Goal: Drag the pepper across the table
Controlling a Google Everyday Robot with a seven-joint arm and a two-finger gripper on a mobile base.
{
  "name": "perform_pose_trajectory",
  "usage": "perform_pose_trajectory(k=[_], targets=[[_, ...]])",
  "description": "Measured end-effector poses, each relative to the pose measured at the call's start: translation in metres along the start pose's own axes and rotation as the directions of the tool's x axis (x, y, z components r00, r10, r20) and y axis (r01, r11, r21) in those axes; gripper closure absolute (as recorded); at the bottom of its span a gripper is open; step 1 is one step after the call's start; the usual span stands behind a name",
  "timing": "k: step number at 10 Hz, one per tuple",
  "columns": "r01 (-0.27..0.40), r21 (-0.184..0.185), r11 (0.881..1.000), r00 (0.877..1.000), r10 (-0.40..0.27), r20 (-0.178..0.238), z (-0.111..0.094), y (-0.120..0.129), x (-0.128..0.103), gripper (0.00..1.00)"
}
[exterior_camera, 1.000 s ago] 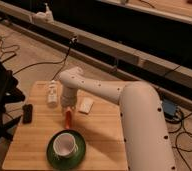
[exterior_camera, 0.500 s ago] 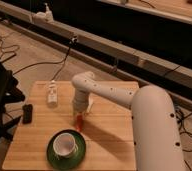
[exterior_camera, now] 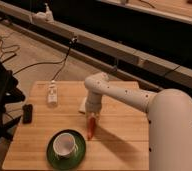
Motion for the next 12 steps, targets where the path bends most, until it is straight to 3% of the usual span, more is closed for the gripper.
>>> perform_pose_trajectory(k=[4, 8, 12], targets=[[-0.117, -0.027, 0.993, 0.993, 0.117, -0.002, -0.008, -0.048, 0.011, 0.85], [-0.222, 0.024, 0.975, 0.975, 0.223, -0.027, -0.019, -0.108, 0.025, 0.85], [-0.309, 0.064, 0.949, 0.948, 0.313, -0.065, -0.008, -0.156, 0.052, 0.85]])
